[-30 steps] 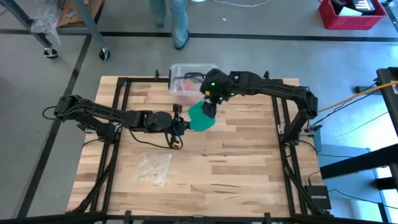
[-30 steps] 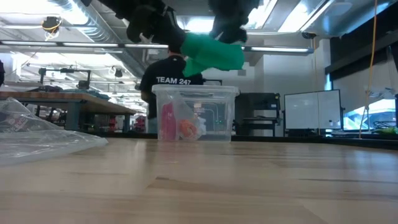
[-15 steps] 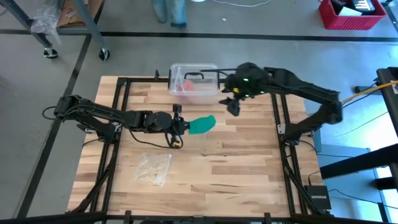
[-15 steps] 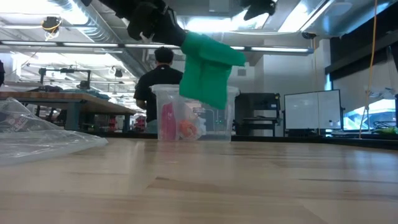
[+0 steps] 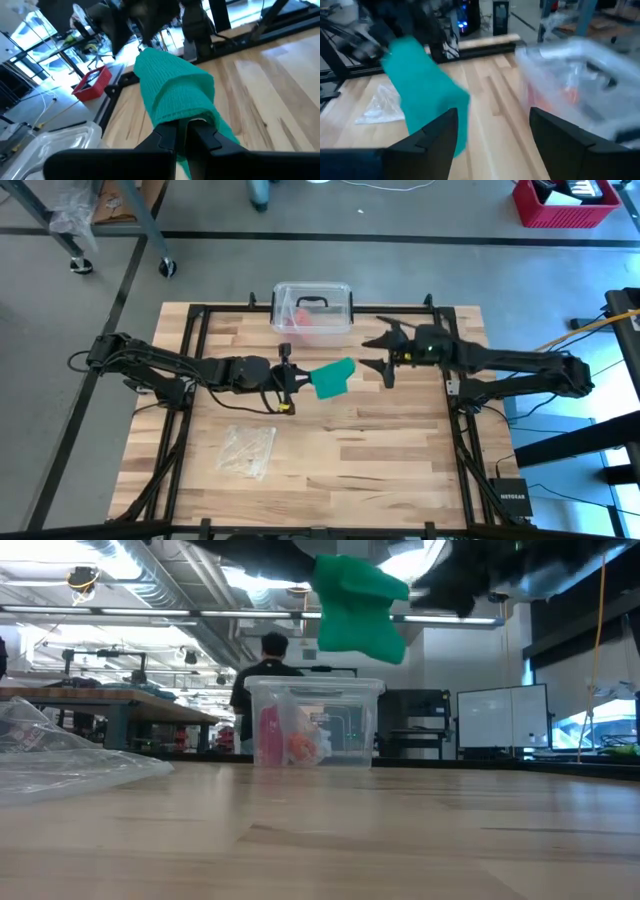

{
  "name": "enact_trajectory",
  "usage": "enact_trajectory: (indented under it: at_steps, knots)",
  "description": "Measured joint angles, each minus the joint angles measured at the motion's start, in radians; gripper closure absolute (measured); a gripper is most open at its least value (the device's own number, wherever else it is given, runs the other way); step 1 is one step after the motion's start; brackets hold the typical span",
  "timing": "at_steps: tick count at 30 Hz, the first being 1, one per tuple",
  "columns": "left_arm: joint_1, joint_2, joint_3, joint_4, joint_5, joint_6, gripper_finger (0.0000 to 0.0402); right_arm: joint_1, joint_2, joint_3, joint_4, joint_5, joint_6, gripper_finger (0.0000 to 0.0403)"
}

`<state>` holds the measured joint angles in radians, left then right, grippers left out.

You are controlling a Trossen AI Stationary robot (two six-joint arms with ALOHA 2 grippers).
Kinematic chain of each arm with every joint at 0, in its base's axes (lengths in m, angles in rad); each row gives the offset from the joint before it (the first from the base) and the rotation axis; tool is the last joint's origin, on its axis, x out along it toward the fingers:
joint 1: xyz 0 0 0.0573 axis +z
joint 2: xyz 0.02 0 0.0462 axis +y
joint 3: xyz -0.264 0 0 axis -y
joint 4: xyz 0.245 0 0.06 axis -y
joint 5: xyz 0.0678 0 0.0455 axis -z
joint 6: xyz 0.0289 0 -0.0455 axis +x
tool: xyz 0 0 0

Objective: Roll bandage
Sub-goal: Roll the green bandage

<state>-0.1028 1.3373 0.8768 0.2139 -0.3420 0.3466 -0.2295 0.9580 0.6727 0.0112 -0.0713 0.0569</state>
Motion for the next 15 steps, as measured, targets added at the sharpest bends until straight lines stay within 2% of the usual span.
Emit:
enact_trajectory:
  at_steps: [4,8,12,15]
  knots:
    - [0.000,0.000,0.000,0.005,0.000,0.024,0.0391,0.000,0.028,-0.091,0.048,0.021,0.141,0.0155]
    - [0.000,0.000,0.000,0.001,0.000,0.030,0.0391,0.000,0.051,-0.100,0.049,-0.036,0.117,0.0155]
    - [0.000,0.000,0.000,-0.001,0.000,0.055,0.0391,0.000,0.050,-0.099,0.139,-0.134,0.092,0.0155]
    - [0.000,0.000,0.000,0.000,0.000,0.060,0.0391,0.002,0.050,-0.099,0.187,-0.158,0.092,0.0155]
